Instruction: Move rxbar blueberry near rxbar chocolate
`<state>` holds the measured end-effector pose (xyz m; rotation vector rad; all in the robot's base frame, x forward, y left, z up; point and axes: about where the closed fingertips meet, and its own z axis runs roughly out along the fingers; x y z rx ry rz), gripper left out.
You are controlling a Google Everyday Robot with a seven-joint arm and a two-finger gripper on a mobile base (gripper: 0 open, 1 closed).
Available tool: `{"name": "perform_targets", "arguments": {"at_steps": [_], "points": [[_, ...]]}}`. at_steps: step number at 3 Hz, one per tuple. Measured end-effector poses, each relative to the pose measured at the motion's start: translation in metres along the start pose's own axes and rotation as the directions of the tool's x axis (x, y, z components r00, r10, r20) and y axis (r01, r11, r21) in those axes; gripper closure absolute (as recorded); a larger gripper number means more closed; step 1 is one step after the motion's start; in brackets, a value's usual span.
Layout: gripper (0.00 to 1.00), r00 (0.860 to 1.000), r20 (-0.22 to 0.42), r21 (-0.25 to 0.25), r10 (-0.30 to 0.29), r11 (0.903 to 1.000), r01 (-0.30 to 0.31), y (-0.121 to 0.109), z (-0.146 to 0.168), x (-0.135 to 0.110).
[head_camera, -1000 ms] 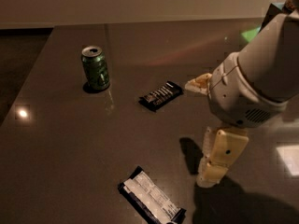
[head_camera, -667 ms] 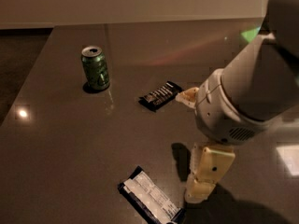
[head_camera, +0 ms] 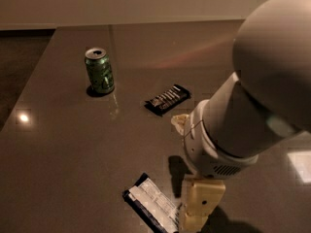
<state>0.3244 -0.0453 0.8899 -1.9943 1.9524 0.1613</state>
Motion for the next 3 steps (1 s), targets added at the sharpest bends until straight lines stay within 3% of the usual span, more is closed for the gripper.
{"name": "perform_targets", "arguments": {"at_steps": [2, 3], "points": [[0.0, 0.998, -0.058, 0.0, -0.023, 0.9997, 0.023, 0.015, 0.017, -0.005], [0.0, 0.995, -0.096, -0.048, -0.025, 0.9986, 0.02, 0.021, 0.031, -0.004]]}}
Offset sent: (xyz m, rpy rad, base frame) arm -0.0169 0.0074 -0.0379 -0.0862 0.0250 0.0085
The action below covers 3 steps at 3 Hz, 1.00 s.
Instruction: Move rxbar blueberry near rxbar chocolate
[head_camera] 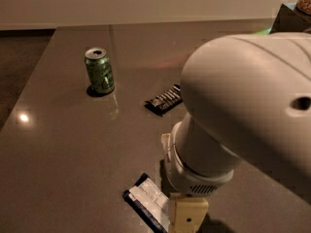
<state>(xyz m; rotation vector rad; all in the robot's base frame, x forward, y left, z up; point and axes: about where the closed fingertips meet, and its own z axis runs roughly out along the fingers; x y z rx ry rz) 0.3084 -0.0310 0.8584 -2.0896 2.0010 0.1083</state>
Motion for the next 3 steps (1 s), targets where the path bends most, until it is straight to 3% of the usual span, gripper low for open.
{"name": "perform_targets", "arguments": {"at_steps": [2, 3], "points": [[0.0, 0.995, -0.093, -0.078, -0.029, 0.9967, 0.022, 0.01, 0.029, -0.002], [0.15, 0.992, -0.115, -0.104, -0.055, 0.9937, 0.043, 0.021, 0.036, -0.005]]}}
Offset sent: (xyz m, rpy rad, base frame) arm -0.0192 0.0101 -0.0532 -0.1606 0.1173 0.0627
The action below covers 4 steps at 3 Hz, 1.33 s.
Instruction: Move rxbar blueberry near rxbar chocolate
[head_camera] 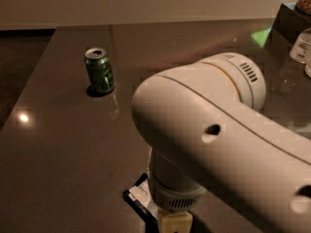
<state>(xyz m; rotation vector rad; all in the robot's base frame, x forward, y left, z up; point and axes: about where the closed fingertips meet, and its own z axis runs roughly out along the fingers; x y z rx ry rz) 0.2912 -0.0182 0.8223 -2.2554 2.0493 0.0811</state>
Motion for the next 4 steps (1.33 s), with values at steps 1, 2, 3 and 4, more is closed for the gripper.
{"name": "perform_targets", "arguments": {"at_steps": [1, 2, 3, 4], "points": [[0.38, 1.0, 0.002, -0.008, 0.01, 0.9999, -0.01, 0.001, -0.002, -0.001], [0.61, 1.0, 0.007, -0.013, 0.025, 0.9996, -0.025, -0.003, -0.006, 0.001], [0.84, 1.0, 0.007, -0.012, 0.025, 0.9996, -0.025, -0.004, -0.007, 0.001], [1.0, 0.998, 0.015, 0.005, 0.059, 0.9983, -0.059, -0.022, -0.016, 0.007]]}}
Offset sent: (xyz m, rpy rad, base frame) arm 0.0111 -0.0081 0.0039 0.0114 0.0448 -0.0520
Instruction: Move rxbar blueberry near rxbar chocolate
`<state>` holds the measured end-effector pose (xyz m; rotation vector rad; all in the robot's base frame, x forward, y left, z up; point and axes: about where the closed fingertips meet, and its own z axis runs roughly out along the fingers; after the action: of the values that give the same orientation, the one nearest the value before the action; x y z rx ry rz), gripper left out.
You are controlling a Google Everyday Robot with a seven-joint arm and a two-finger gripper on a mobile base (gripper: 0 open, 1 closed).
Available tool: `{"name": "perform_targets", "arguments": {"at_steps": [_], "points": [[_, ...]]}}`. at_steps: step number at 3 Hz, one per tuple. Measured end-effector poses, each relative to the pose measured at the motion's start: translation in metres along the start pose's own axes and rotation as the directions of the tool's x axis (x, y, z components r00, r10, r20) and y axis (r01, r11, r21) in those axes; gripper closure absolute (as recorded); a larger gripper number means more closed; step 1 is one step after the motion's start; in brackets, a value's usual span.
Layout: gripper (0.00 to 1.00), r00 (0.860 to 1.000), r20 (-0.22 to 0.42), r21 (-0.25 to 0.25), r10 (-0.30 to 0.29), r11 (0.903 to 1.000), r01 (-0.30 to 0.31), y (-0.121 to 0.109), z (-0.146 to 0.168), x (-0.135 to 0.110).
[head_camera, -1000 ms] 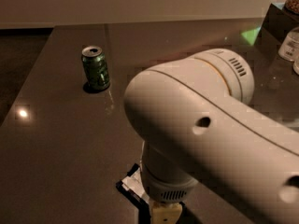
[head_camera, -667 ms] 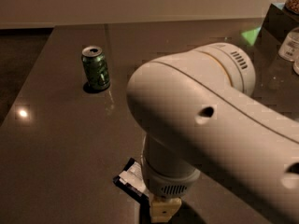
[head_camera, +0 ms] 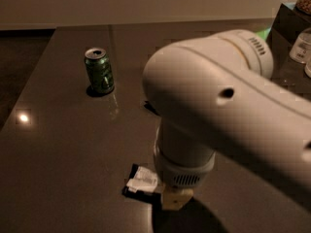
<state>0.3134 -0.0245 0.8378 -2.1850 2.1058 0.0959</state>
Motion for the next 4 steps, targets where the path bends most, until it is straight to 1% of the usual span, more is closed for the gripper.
{"name": "perform_targets", "arguments": {"at_steps": [1, 2, 3, 4], "points": [[1.0, 0.993, 0.033, 0.059, 0.114, 0.9915, -0.116, -0.064, -0.025, 0.018], [1.0, 0.981, 0.051, 0.089, 0.189, 0.9772, -0.193, -0.107, -0.039, 0.033], [1.0, 0.963, 0.059, 0.087, 0.263, 0.9597, -0.267, -0.151, -0.037, 0.056], [1.0, 0.942, 0.077, 0.081, 0.326, 0.9399, -0.332, -0.183, -0.027, 0.073]]}}
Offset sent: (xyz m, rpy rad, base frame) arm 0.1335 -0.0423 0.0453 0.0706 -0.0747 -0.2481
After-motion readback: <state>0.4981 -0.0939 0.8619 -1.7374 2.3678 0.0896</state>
